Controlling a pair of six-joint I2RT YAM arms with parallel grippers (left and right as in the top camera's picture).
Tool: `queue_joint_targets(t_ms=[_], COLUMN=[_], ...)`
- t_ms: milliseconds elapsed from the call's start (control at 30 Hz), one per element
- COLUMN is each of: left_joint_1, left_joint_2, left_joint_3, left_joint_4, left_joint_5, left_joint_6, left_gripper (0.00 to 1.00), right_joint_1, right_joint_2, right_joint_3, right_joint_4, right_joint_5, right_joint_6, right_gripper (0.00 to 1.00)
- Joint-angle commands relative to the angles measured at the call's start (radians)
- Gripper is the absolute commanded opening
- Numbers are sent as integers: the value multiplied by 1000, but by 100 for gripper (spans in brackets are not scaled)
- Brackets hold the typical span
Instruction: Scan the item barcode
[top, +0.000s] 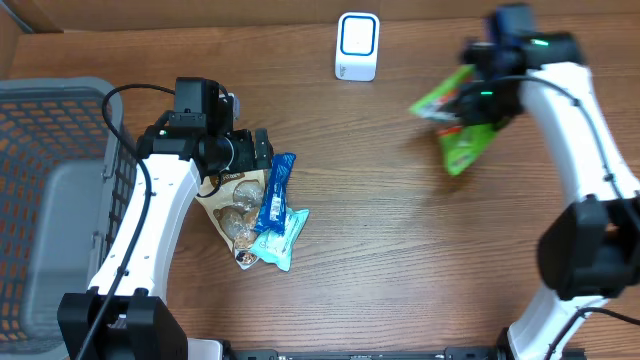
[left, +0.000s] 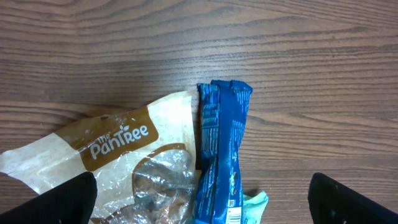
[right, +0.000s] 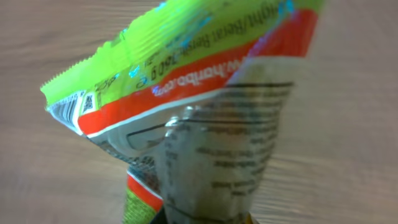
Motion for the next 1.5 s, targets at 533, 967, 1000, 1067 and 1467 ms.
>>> queue_joint_targets(t_ms=[533, 967, 1000, 1067, 1467], left_joint_1=[-6, -6, -6, -6, -6], left_joint_2=[5, 5, 5, 5, 5], left_joint_3=[3, 3, 3, 3, 3], left_joint_4=[1, 1, 1, 1, 1], left_joint_5=[-6, -7, -7, -7, -6], left_joint_6=[2, 2, 2, 1, 2], left_gripper=[100, 100, 100, 100, 100], right_joint_1=[-432, -175, -166, -151, 175], right_joint_2=[-18, -57, -57, -57, 9], right_joint_3=[-224, -222, -222, -222, -231], right_joint_4=[95, 157, 170, 192, 314], right_joint_5=[-566, -468, -450, -476, -498], right_joint_6=[146, 288, 309, 310, 429], right_gripper=[80, 82, 82, 80, 89])
